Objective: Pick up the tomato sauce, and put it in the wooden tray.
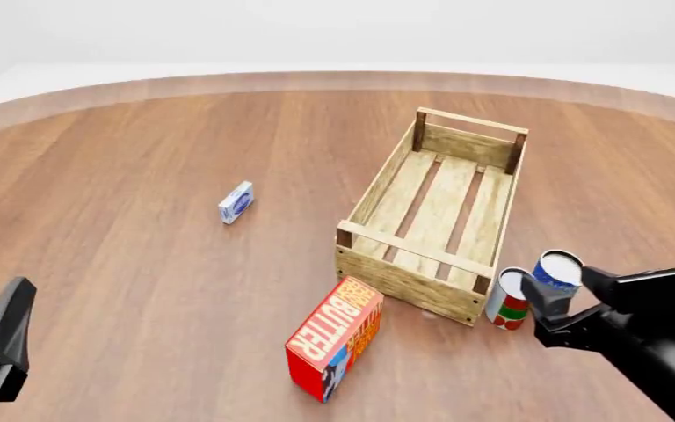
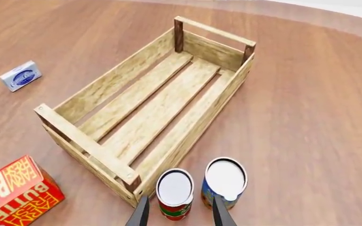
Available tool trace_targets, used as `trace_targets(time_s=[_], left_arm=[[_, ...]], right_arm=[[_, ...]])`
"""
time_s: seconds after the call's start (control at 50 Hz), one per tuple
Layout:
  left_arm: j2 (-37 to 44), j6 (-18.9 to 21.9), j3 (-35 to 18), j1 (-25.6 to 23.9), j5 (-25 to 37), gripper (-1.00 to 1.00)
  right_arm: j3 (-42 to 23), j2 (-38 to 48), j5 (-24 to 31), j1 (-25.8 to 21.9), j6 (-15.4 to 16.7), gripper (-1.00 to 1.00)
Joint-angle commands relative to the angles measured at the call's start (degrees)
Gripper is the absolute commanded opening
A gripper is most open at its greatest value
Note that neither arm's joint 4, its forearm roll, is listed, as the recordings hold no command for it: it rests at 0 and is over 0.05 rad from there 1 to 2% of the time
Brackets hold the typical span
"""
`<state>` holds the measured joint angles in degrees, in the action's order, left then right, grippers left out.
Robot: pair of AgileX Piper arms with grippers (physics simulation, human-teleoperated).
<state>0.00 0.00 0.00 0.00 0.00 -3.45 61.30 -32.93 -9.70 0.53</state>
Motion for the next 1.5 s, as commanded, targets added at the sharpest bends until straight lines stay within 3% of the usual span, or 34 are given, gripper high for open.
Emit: trace_targets(time_s=[0.02,1.08,1.5], left_arm=[[0.0,0.0,0.0,0.0,0.0,1.0],[0.0,0.0,0.0,0.0,0.0,1.0],[0.0,0.0,0.0,0.0,0.0,1.0]], right_arm=[[0.5,4.2,-3.9,-0.3,-0.4,1.0],[0.3,19.8,-16.3,-0.1,-0.9,1.0],[-0.5,22.5,-17.5,-0.5,-0.9,1.0]])
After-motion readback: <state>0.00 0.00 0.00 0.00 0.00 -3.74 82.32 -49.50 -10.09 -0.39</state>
